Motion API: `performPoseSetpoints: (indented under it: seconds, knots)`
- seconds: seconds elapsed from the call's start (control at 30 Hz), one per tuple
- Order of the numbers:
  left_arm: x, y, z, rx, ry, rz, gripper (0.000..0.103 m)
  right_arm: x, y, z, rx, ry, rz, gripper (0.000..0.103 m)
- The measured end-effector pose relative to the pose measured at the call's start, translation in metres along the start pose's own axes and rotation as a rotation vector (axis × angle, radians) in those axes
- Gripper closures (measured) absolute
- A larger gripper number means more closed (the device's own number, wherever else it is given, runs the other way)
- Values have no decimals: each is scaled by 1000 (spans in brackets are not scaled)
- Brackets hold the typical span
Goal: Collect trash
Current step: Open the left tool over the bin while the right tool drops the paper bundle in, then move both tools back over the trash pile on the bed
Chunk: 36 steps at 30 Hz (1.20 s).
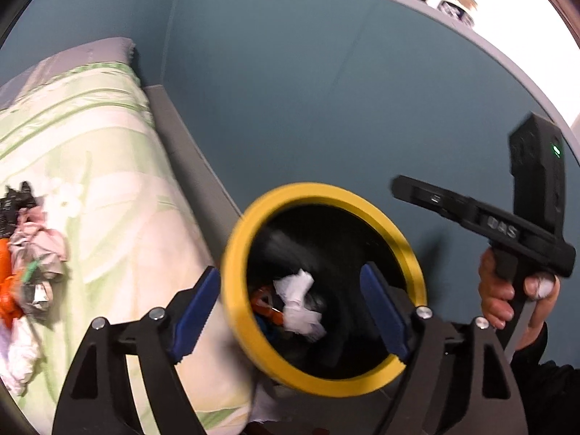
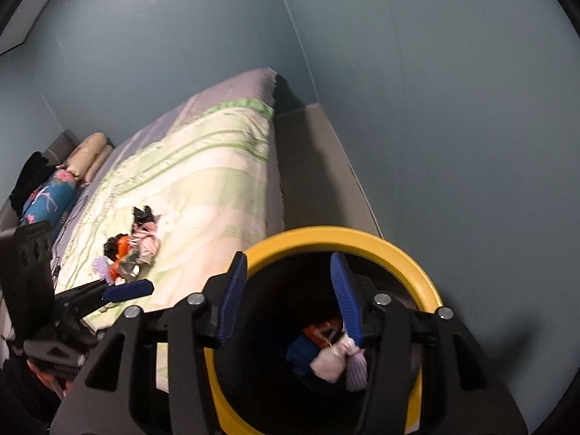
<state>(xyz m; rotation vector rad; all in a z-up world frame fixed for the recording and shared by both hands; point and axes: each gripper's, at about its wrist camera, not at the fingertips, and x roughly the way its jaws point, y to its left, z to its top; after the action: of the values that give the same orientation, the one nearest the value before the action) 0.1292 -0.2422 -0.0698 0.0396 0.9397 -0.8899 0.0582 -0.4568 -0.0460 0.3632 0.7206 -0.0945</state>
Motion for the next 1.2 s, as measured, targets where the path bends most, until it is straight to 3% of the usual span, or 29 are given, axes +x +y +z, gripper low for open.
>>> performPoseSetpoints:
  seconds: [0.07, 0.6, 0.87, 1.2]
  knots:
    - [-7, 14, 4, -22, -19, 40, 18, -1, 12, 3, -29, -12, 11, 53]
    - [-82, 100, 0, -144, -138, 261, 16, 13, 102, 27, -214, -25, 120, 42]
    - [-119, 139, -8, -212, -160, 362, 15, 33, 144, 31, -283, 4, 177, 42]
    - [-135, 191, -26, -305, -152, 467, 15, 73, 200, 25, -364, 75, 237, 42]
